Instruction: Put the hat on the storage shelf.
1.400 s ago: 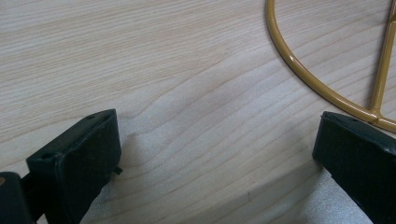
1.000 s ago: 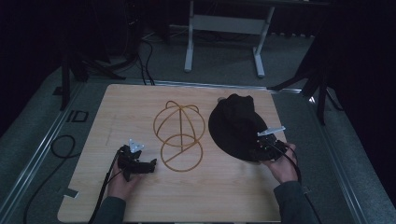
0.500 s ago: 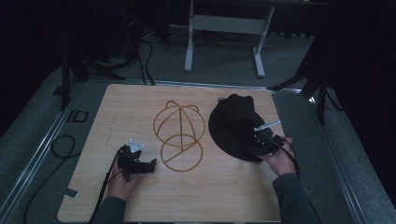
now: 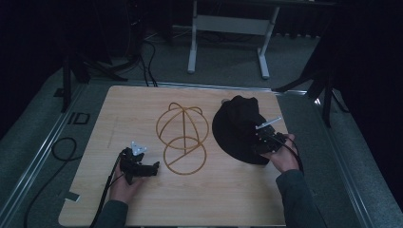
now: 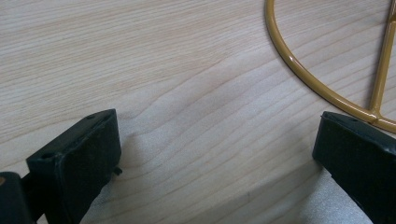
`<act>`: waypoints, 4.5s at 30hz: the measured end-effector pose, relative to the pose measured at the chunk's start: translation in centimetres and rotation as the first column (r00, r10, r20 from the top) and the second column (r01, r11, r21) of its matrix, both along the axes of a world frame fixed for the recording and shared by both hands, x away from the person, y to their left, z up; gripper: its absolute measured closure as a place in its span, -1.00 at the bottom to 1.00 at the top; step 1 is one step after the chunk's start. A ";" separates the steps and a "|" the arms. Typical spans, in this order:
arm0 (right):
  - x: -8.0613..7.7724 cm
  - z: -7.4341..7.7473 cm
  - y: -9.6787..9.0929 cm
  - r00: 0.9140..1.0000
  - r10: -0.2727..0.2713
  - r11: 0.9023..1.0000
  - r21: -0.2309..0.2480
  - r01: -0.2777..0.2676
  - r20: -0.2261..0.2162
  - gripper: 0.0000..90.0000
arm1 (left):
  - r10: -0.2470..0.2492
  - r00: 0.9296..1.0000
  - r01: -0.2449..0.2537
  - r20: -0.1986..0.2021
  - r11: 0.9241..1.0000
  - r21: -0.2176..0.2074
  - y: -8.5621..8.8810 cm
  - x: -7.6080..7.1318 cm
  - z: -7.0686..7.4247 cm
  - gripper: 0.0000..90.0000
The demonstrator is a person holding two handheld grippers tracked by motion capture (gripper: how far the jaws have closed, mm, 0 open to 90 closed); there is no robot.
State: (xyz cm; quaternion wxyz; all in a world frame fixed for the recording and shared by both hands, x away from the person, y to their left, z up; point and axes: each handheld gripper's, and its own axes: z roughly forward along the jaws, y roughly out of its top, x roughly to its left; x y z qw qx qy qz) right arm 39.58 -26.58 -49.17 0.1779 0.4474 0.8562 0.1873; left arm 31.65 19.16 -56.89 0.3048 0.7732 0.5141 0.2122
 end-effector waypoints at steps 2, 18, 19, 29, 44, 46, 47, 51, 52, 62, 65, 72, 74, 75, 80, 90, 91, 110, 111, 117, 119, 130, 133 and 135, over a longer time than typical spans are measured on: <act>0.3 0.0 0.0 1.000 -0.001 1.000 -0.009 0.001 -0.010 -0.31 | 0.000 1.000 0.000 0.000 1.000 0.000 0.0 0.0 0.0 -0.97; 3.1 1.8 0.5 0.999 -0.012 0.999 0.030 0.013 -0.046 -0.57 | 0.000 1.000 0.000 0.000 1.000 0.000 0.0 0.0 0.0 -0.97; 3.2 1.8 0.7 0.999 -0.013 1.000 0.022 0.014 -0.046 -0.57 | -0.001 1.000 0.001 0.000 1.000 0.000 0.0 0.0 0.0 -0.97; 5.3 1.1 1.7 0.990 -0.016 1.000 -0.012 0.015 -0.137 -0.31 | -0.001 1.000 0.001 0.001 1.000 0.000 0.0 0.0 0.0 -0.97; 6.0 1.4 2.0 0.975 0.008 1.000 -0.006 -0.010 -0.223 0.88 | 0.001 1.000 -0.001 0.002 1.000 -0.003 0.0 0.0 0.0 -0.97; 6.0 1.8 2.2 0.976 0.017 1.000 -0.005 -0.019 -0.218 0.93 | 0.001 1.000 -0.001 0.002 1.000 -0.003 0.0 0.0 0.0 -0.97; 6.0 2.0 2.4 0.976 0.021 1.000 0.002 -0.021 -0.215 0.94 | 0.001 1.000 -0.001 0.002 1.000 -0.003 0.0 0.0 0.0 -0.97; 6.0 2.6 2.9 0.980 0.036 0.999 0.006 -0.035 -0.198 0.96 | 0.001 1.000 -0.001 0.002 1.000 -0.004 0.0 0.0 0.0 -0.97; 6.0 2.7 2.9 0.981 0.039 0.999 0.007 -0.038 -0.190 0.96 | 0.001 1.000 0.000 0.002 1.000 -0.004 0.0 0.0 0.0 -0.97; 5.8 3.7 3.3 0.983 0.079 0.996 0.045 -0.073 -0.166 0.97 | 0.000 1.000 0.000 0.002 1.000 -0.004 -0.1 0.0 0.0 -0.97; 5.7 4.2 3.5 0.981 0.102 0.994 0.062 -0.093 -0.163 0.97 | 0.000 1.000 0.000 0.002 1.000 -0.003 0.0 0.0 0.0 -0.97; 5.4 5.4 4.3 0.976 0.154 0.987 0.068 -0.145 -0.156 0.97 | -0.003 1.000 0.003 0.000 1.000 0.000 0.0 0.0 0.0 -0.97; 5.3 5.8 4.4 0.974 0.172 0.984 0.067 -0.164 -0.150 0.97 | -0.002 1.000 0.002 0.000 1.000 -0.001 0.0 0.0 0.0 -0.97; 5.2 5.9 4.5 0.973 0.178 0.983 0.066 -0.170 -0.147 0.97 | -0.002 1.000 0.002 0.000 1.000 -0.001 0.0 0.0 0.0 -0.97; 4.8 7.0 4.9 0.968 0.206 0.978 0.071 -0.198 -0.143 0.97 | -0.002 1.000 0.002 0.000 1.000 -0.001 0.0 0.0 0.0 -0.97; 4.2 8.7 5.7 0.961 0.247 0.969 0.054 -0.242 -0.121 0.98 | 0.002 1.000 -0.002 0.003 1.000 -0.006 -0.1 0.0 0.0 -0.97; 4.2 8.8 5.7 0.961 0.251 0.968 0.054 -0.246 -0.119 0.98 | 0.001 1.000 -0.001 0.002 1.000 -0.004 -0.1 0.0 0.0 -0.97; 3.3 11.8 6.1 0.955 0.286 0.958 0.048 -0.283 -0.082 0.98 | -0.001 1.000 0.001 0.001 1.000 -0.003 0.0 0.0 0.0 -0.97; 3.2 12.0 6.1 0.955 0.287 0.957 0.049 -0.284 -0.078 0.98 | -0.002 1.000 0.002 0.001 1.000 -0.004 0.0 0.0 0.0 -0.97; 3.0 13.0 6.1 0.953 0.295 0.955 0.048 -0.293 -0.066 0.98 | -0.002 1.000 0.002 0.001 1.000 -0.001 0.0 0.0 0.0 -0.97; 2.9 13.3 6.1 0.952 0.298 0.954 0.048 -0.296 -0.063 0.98 | -0.003 1.000 0.003 0.001 1.000 -0.001 0.0 0.0 0.0 -0.97; 2.3 15.3 5.7 0.954 0.298 0.953 0.065 -0.297 -0.016 0.97 | -0.003 1.000 0.003 0.001 1.000 -0.001 0.0 0.0 0.0 -0.97; 2.3 15.8 5.4 0.954 0.300 0.951 0.076 -0.299 0.000 0.98 | -0.003 1.000 0.003 0.001 1.000 -0.001 0.0 0.0 0.0 -0.97; 2.2 16.1 5.3 0.954 0.299 0.951 0.077 -0.298 0.004 0.97 | -0.003 1.000 0.003 0.001 1.000 -0.001 0.0 0.0 0.0 -0.97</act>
